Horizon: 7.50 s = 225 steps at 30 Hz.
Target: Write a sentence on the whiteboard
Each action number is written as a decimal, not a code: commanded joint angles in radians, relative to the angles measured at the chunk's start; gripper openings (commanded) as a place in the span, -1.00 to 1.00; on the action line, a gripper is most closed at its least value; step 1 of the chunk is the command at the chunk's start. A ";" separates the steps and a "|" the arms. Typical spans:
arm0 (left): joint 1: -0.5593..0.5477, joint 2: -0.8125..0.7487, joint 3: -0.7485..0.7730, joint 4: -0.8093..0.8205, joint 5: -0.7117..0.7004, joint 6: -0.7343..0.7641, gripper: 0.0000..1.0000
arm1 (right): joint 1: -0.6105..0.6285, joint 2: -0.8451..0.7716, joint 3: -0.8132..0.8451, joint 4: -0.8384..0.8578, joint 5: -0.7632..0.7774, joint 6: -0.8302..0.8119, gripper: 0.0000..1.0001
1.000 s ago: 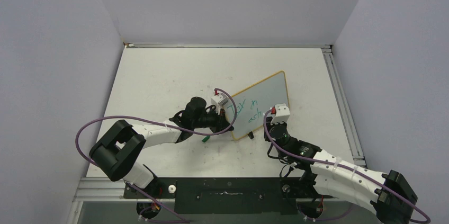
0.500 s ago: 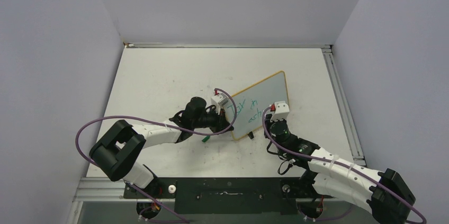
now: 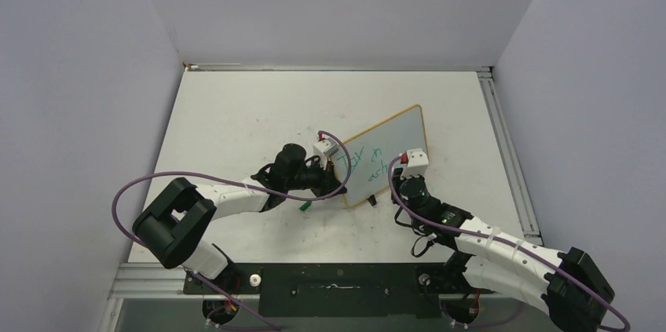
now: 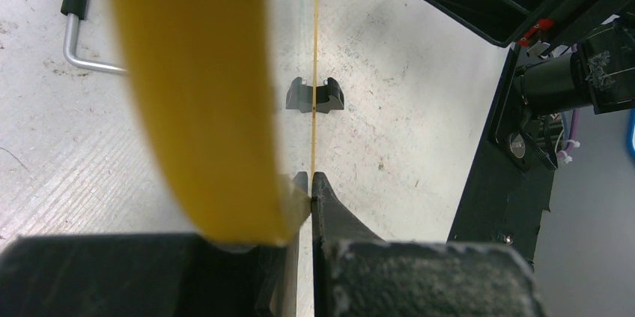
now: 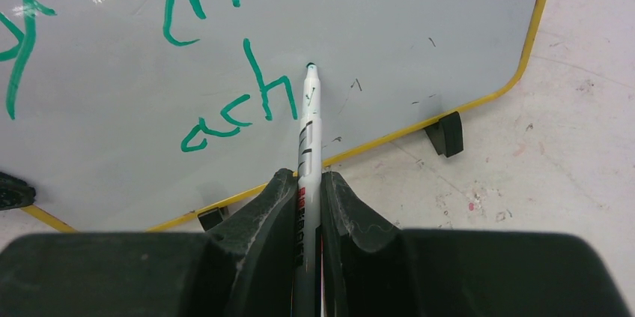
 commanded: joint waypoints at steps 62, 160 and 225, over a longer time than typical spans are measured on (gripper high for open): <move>-0.015 -0.009 0.024 -0.028 0.026 0.006 -1.00 | -0.007 -0.071 0.069 -0.003 0.040 -0.027 -0.89; -0.014 -0.011 0.027 -0.028 0.026 0.003 -1.00 | -0.073 0.022 0.041 -0.042 -0.022 0.075 -0.89; -0.014 -0.022 0.009 -0.009 0.030 -0.007 -1.00 | -0.159 0.090 0.086 -0.049 -0.053 0.077 -0.89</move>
